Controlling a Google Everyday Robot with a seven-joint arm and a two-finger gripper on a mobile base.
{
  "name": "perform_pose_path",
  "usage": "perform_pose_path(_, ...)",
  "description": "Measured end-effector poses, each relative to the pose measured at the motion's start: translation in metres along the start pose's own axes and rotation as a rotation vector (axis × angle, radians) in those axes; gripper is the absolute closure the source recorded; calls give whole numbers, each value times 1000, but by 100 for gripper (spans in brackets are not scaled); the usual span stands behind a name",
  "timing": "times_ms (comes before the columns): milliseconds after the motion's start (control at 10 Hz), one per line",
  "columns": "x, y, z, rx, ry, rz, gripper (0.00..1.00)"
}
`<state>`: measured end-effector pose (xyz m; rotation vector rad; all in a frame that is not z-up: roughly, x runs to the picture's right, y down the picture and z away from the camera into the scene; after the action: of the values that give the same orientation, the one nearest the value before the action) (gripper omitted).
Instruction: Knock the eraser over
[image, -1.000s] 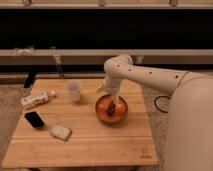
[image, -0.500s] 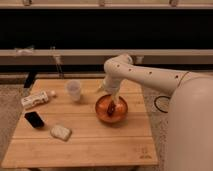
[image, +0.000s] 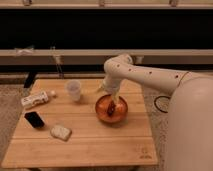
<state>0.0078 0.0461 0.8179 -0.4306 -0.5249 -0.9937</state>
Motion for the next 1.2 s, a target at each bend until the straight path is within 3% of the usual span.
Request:
perform_pose_path(200, -3, -10, -4, 8, 0, -27, 20)
perform_pose_path(300, -13, -29, -9, 20, -1, -61, 20)
perform_pose_path(700, -78, -94, -36, 53, 3, -221, 20)
perform_pose_path(1200, -149, -163, -33, 22, 32, -422, 20)
